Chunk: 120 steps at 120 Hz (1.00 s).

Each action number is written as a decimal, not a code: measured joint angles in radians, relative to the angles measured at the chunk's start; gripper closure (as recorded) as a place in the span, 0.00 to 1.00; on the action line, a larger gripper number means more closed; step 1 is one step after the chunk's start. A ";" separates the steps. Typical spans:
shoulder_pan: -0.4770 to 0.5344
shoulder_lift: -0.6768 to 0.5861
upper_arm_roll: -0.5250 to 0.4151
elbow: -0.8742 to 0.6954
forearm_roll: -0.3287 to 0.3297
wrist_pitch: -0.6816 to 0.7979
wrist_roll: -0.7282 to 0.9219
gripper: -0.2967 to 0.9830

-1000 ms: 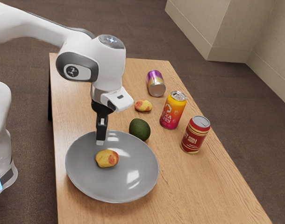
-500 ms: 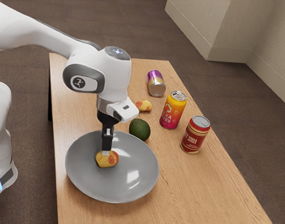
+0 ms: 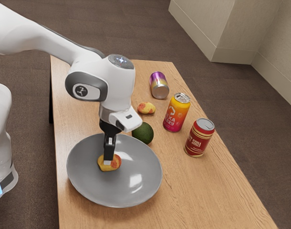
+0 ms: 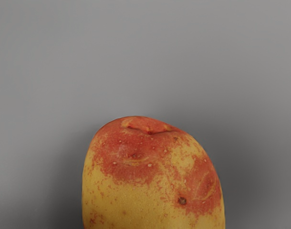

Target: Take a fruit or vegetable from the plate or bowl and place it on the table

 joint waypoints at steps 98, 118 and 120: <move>0.002 0.096 0.000 0.001 -0.022 0.053 0.001 0.36; 0.004 0.097 0.001 0.001 -0.017 0.061 -0.004 0.49; 0.004 0.097 0.001 0.001 -0.017 0.062 -0.004 0.49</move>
